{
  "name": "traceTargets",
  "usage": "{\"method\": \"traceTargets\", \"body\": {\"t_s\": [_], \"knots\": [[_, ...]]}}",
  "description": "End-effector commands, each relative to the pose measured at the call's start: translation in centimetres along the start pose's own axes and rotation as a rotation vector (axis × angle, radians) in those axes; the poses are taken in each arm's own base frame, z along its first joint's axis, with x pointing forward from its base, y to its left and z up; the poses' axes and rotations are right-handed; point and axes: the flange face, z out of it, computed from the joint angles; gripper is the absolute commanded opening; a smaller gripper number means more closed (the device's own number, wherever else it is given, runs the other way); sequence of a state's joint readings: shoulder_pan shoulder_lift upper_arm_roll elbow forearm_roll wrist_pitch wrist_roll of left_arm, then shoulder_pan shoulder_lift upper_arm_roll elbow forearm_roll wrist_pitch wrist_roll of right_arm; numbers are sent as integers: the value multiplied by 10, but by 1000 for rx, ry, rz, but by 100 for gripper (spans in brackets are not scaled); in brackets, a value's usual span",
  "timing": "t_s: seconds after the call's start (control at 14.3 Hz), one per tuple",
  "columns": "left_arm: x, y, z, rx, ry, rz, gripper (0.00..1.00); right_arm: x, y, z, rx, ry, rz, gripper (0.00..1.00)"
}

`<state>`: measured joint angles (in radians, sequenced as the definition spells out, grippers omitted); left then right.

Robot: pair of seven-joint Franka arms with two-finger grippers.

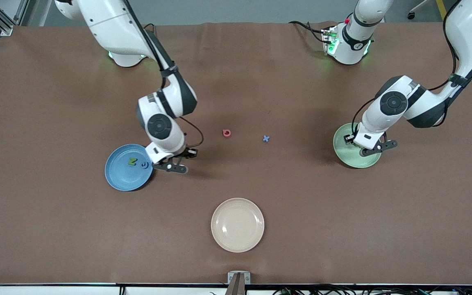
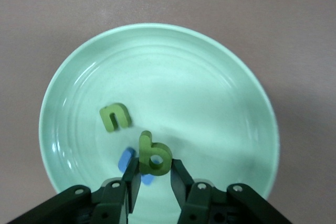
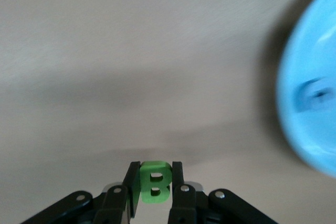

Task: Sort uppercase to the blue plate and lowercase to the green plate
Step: 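Place the B on the blue plate while the left gripper reaches the x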

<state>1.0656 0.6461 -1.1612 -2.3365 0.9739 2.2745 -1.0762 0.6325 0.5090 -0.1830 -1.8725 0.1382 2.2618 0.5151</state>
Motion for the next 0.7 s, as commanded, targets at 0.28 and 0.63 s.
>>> {"method": "traceTargets", "body": {"t_s": [0.28,0.63], "knots": [[12,0,12,-39,31,37,8,20,130,-12,24,-54,-94,0],[13,3,12,-28,36,78,81,17,144,12,25,-26,-94,1]]}}
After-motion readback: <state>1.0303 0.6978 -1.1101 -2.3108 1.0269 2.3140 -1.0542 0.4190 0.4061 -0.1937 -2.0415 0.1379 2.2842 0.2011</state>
